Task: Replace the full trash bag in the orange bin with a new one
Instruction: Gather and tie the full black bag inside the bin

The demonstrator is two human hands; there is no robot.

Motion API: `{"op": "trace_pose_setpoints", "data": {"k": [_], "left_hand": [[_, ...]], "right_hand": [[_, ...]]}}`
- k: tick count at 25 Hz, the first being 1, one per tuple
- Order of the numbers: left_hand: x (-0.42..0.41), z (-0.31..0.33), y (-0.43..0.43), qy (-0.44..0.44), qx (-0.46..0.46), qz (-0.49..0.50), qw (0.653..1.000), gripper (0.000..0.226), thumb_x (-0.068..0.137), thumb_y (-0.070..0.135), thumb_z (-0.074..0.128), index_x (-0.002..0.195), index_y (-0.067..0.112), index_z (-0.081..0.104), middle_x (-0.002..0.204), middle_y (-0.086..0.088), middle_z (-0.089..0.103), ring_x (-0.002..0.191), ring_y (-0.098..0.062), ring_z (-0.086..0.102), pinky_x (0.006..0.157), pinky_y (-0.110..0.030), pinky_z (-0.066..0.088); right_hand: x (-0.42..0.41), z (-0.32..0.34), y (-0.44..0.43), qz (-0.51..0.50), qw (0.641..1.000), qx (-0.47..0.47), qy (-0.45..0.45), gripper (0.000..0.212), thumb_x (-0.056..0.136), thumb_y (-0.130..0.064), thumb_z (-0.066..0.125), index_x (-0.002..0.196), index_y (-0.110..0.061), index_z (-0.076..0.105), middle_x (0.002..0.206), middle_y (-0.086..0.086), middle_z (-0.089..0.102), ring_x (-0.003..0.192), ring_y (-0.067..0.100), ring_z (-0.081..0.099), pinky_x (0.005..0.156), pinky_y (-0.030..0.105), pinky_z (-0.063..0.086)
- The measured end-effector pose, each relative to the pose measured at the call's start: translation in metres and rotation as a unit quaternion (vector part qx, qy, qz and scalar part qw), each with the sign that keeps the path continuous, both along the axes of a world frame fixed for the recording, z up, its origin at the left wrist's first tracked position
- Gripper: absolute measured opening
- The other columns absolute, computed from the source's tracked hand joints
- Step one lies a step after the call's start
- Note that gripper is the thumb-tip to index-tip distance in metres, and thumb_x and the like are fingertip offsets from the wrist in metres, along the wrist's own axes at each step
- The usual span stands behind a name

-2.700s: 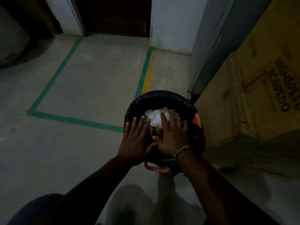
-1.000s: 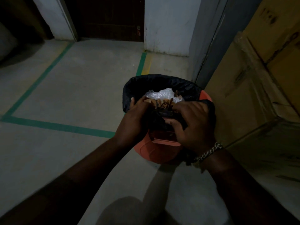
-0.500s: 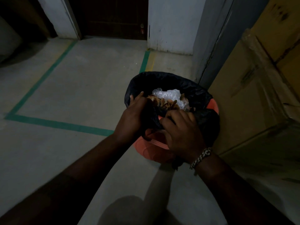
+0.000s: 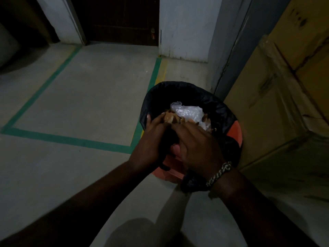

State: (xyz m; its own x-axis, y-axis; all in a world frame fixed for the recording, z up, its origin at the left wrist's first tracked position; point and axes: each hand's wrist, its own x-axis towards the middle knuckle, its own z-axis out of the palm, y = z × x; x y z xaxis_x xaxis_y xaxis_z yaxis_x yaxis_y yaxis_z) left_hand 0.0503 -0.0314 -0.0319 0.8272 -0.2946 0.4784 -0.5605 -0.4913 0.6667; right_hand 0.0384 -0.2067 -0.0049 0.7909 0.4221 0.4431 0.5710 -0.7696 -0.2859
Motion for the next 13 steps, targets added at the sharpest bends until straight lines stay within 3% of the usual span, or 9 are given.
{"op": "trace_pose_setpoints", "data": {"k": [4,6,8,9,13], "left_hand": [[-0.013,-0.017,0.007,-0.034,0.004,0.025,0.999,0.04,0.091,0.027,0.052,0.129,0.017,0.049,0.135,0.006,0.046,0.139,-0.016,0.035,0.121,-0.061,0.008],[-0.022,-0.023,0.009,-0.038,-0.01,0.039,0.998,0.043,0.093,0.036,0.05,0.126,0.008,0.054,0.134,0.002,0.049,0.138,-0.018,0.036,0.124,-0.041,0.008],[-0.031,-0.029,0.01,-0.028,-0.021,0.062,0.997,0.043,0.09,0.026,0.053,0.121,-0.003,0.058,0.133,-0.011,0.052,0.138,-0.018,0.035,0.121,-0.022,0.007],[-0.036,-0.033,0.009,-0.02,-0.022,0.077,0.997,0.042,0.089,0.02,0.054,0.121,-0.006,0.059,0.134,-0.011,0.051,0.139,-0.019,0.035,0.12,-0.021,0.007],[-0.062,-0.044,0.002,0.006,-0.004,0.079,0.997,0.042,0.092,0.018,0.051,0.131,0.002,0.053,0.143,-0.003,0.045,0.147,-0.027,0.027,0.124,-0.041,0.001]], "right_hand": [[-0.008,-0.007,0.01,0.023,0.998,-0.034,0.046,0.044,0.079,-0.02,0.064,0.123,-0.016,0.06,0.106,0.004,0.062,0.093,0.028,0.063,0.076,0.042,0.055],[-0.012,-0.01,0.015,0.047,0.998,-0.038,0.034,0.039,0.076,-0.013,0.06,0.115,-0.014,0.061,0.1,0.006,0.061,0.087,0.029,0.062,0.071,0.042,0.055],[-0.013,-0.011,0.021,0.071,0.996,-0.043,0.045,0.036,0.076,-0.011,0.053,0.111,-0.012,0.062,0.096,0.008,0.06,0.083,0.031,0.061,0.067,0.043,0.053],[-0.012,-0.01,0.022,0.082,0.994,-0.045,0.057,0.034,0.077,-0.012,0.05,0.109,-0.013,0.062,0.095,0.007,0.06,0.082,0.031,0.06,0.066,0.044,0.053],[-0.012,0.004,0.017,0.137,0.983,-0.055,0.112,0.03,0.071,-0.025,0.054,0.102,-0.026,0.054,0.091,-0.003,0.063,0.077,0.025,0.062,0.062,0.039,0.052]]}}
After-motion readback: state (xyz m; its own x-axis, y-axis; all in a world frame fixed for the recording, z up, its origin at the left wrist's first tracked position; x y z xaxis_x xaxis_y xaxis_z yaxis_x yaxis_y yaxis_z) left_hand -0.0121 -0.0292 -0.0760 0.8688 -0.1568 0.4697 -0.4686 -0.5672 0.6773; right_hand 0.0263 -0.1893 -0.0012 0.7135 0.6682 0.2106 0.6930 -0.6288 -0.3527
